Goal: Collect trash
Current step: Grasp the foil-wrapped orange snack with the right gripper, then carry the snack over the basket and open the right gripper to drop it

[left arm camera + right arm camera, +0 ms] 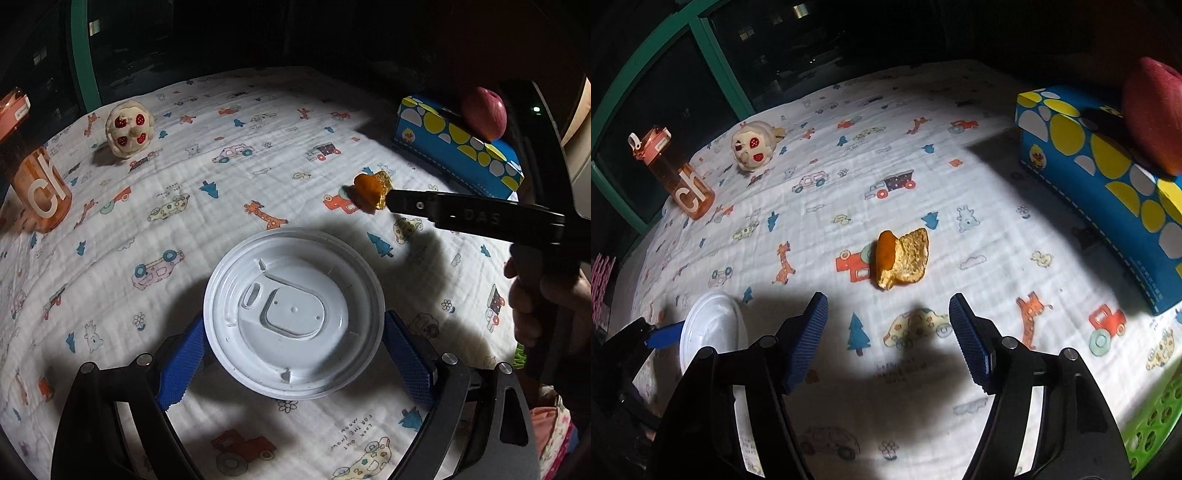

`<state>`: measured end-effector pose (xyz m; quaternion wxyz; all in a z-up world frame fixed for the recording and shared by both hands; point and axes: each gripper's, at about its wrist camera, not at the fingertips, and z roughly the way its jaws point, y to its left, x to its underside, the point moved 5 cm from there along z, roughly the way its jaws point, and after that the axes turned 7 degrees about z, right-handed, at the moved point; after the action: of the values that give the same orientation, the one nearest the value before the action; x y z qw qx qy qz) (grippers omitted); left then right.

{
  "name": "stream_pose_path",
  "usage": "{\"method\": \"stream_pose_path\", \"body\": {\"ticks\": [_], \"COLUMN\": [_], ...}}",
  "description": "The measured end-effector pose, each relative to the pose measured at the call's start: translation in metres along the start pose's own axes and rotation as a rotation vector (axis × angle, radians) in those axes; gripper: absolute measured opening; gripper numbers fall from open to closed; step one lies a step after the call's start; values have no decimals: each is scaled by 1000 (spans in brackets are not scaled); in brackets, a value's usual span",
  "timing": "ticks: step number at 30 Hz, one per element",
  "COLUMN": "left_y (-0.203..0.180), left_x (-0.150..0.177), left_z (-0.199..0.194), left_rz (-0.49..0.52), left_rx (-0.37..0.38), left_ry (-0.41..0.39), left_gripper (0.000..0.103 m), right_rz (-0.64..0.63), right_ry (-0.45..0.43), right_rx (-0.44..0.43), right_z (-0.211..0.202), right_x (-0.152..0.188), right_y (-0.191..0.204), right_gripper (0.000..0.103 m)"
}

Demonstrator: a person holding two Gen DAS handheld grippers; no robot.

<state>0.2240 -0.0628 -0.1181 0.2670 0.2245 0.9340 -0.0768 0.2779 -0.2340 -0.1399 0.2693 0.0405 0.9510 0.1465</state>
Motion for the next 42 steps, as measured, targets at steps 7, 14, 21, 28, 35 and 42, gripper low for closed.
{"method": "stream_pose_path", "body": {"ticks": [7, 14, 21, 28, 35, 42], "left_y": [6, 12, 13, 12, 1, -32], "left_x": [3, 7, 9, 8, 6, 2], "left_z": [-2, 1, 2, -3, -10, -20], "left_rz": [-15, -38, -44, -45, -40, 1], "left_rx": [1, 8, 8, 3, 16, 54], "left_ry": [1, 13, 20, 11, -3, -26], "left_gripper": [89, 89, 89, 89, 89, 89], "right_rz": [35, -9, -58, -41, -26, 6], "right_ry": [37, 25, 7, -4, -33, -89], "right_rx": [13, 62, 108, 69, 54, 106], "right_z": [32, 42, 37, 20, -23, -84], "right_x": [-14, -20, -15, -5, 13, 43], "right_y": [-3, 1, 3, 0, -5, -28], "right_gripper": [52, 49, 37, 32, 31, 31]}}
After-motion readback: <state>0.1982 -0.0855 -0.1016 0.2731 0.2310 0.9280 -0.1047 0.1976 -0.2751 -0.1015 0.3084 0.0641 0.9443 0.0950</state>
